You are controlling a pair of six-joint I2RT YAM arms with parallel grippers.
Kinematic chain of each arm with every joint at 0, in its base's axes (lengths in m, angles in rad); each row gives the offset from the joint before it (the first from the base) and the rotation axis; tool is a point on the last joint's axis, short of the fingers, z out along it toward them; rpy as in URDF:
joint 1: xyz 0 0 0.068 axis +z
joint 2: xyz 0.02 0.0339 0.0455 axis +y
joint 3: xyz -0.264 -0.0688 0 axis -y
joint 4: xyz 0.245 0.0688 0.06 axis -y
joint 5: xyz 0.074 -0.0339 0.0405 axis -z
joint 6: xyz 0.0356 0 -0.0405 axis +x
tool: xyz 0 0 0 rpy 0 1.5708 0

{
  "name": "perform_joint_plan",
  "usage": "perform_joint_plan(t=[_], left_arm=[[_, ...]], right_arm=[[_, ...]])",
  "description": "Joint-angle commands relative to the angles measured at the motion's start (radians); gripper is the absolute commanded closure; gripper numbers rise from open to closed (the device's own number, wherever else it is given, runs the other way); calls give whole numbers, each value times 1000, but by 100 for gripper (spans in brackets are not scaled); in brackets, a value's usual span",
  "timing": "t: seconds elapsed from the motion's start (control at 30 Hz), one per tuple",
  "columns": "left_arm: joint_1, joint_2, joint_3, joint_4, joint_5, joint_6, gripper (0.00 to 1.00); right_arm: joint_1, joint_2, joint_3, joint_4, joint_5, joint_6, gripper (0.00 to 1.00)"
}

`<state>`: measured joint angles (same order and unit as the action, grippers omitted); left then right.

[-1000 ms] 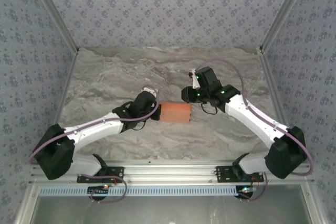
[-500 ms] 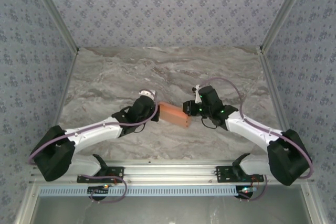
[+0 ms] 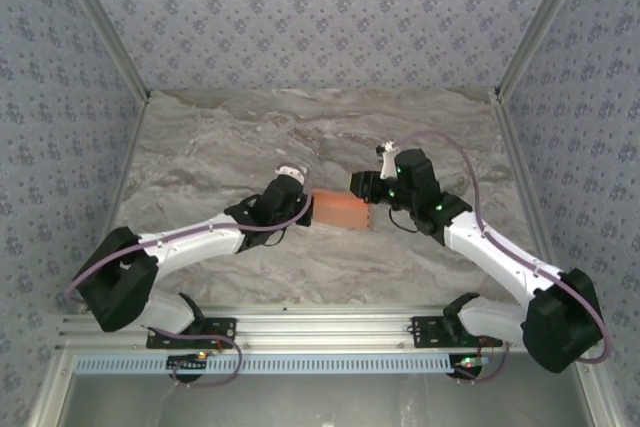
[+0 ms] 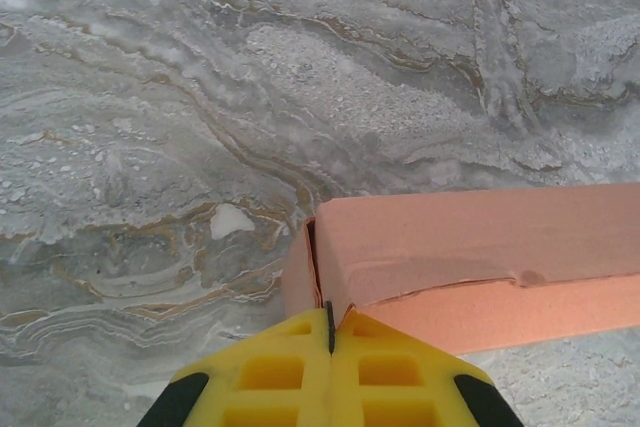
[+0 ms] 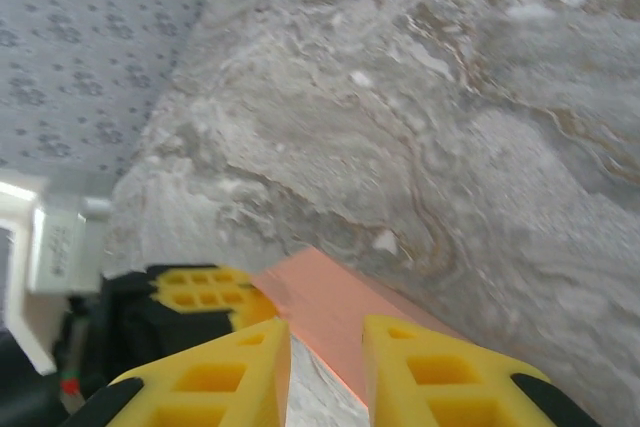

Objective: Fold the paper box

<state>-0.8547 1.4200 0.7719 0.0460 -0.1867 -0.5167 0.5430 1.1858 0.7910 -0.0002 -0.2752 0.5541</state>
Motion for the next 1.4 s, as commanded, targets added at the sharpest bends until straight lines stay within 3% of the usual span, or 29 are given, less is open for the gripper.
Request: perform_joint_plan(t=[0.0, 0.27, 0.4, 0.53, 0.73, 0.8, 0.87, 1.07, 1.2, 1.37], left_arm=[[-12, 56, -9, -143, 34, 23, 97], [-11, 78, 25, -168, 15, 62, 97], [-11, 94, 24, -147, 27, 46, 94], [-12, 110, 24, -121, 59, 25, 79], [-12, 121, 49, -130, 124, 34, 74], [-9, 92, 43, -128, 150, 36, 57], [-10, 48, 29, -125, 167, 41, 47], [11, -123, -21, -132, 178, 37, 25], [40, -204, -33, -121, 201, 19, 19], [65, -193, -14, -126, 224, 4, 19]], right_arm=[[-12, 77, 27, 54, -105, 7, 75], [-84, 185, -36, 197, -249, 45, 78], [-72, 182, -146, 298, -236, 93, 78], [-60, 170, -225, 362, -190, 108, 79], [-32, 117, -271, 335, -86, 32, 81], [-30, 94, -283, 326, -70, 20, 81], [-31, 74, -282, 308, -63, 9, 80], [-29, 19, -229, 183, -47, -73, 76], [-34, -2, -202, 128, -40, -116, 74], [-35, -8, -150, 118, -78, -126, 74]])
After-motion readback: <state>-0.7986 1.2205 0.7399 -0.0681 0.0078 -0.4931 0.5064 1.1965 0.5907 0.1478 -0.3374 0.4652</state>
